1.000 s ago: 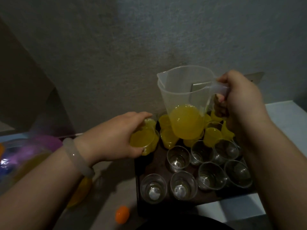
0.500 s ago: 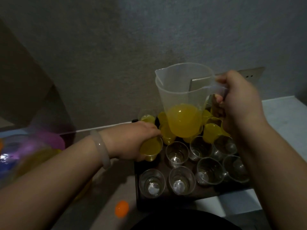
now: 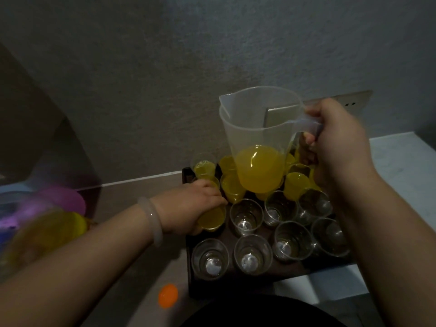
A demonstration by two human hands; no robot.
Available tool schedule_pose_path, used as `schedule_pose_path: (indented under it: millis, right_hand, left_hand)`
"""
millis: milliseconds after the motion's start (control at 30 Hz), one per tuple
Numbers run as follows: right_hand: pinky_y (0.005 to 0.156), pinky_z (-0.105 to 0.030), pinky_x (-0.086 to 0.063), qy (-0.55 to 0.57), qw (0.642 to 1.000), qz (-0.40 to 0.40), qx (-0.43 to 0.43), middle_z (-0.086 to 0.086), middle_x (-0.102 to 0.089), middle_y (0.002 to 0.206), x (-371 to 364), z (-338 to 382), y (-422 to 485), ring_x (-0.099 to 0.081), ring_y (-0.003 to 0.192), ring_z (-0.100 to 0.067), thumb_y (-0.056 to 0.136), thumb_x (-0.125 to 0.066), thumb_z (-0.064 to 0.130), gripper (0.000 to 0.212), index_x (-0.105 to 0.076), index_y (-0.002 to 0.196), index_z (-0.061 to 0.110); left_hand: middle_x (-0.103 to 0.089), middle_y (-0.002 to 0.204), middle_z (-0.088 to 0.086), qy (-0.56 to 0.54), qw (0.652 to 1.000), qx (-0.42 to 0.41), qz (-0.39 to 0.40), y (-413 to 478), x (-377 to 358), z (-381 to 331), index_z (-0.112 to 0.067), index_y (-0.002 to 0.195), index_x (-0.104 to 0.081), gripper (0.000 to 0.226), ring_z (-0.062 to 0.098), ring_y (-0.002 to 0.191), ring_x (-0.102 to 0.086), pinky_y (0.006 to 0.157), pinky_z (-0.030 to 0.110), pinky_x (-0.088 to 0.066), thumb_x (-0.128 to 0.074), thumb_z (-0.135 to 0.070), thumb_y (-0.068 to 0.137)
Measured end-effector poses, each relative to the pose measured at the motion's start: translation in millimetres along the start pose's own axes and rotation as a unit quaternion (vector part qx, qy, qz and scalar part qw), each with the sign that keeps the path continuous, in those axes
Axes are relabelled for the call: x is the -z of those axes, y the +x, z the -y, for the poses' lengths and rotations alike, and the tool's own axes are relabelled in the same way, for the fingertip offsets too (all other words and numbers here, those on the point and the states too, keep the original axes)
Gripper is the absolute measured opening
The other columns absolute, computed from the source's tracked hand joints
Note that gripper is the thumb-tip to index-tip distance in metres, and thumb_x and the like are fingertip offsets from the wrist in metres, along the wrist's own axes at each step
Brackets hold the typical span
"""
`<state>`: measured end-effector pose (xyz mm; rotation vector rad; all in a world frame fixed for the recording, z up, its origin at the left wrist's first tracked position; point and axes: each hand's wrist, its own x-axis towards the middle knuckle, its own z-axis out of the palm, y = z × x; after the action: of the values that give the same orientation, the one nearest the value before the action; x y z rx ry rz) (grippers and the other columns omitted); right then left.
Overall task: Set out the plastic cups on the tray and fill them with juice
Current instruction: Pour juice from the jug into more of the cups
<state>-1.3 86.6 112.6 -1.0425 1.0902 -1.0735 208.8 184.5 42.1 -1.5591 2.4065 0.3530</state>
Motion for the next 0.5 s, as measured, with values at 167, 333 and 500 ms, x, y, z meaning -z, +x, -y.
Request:
schedule_pose_path:
  millis: [167, 333, 500]
  right_hand:
    - [0.042, -0.023, -0.022, -0.002, 1.0, 0.009, 0.01, 0.004, -0.038, 0.041, 1.0, -2.8, 0.5, -0.03, 0.036, -0.012, 0.089, -0.047, 0.025, 0.03, -0.053, 0.06, 0.018]
    - [0.045, -0.027, -0.022, -0.016, 1.0, 0.015, 0.006, 0.003, -0.038, 0.042, 2.5, -6.8, 2.1, -0.03, 0.038, -0.014, 0.088, -0.047, 0.029, 0.033, -0.051, 0.057, 0.019]
    - [0.044, -0.027, -0.024, -0.034, 0.999, 0.005, 0.009, 0.003, -0.04, 0.043, 3.5, -8.8, 3.7, -0.032, 0.037, -0.014, 0.083, -0.047, 0.034, 0.044, -0.057, 0.041, 0.023]
  left_hand:
    - [-0.043, 0.142, -0.003, 0.004, 1.0, -0.001, 0.009, 1.1, -5.5, -0.3, -0.025, 0.143, -0.038, 0.069, 0.021, 0.133, -0.026, 0.105, 0.038, -0.037, -0.068, -0.03, 0.082]
    - [-0.038, 0.146, -0.008, 0.02, 1.0, -0.001, 0.009, 0.5, -7.1, 2.3, -0.028, 0.145, -0.033, 0.07, 0.019, 0.136, -0.021, 0.105, 0.028, -0.031, -0.066, -0.031, 0.084]
    - [-0.03, 0.152, -0.008, 0.024, 0.999, 0.01, 0.046, -0.8, -2.7, 1.1, -0.029, 0.149, -0.024, 0.078, 0.021, 0.139, -0.018, 0.108, 0.034, -0.033, -0.067, -0.026, 0.084]
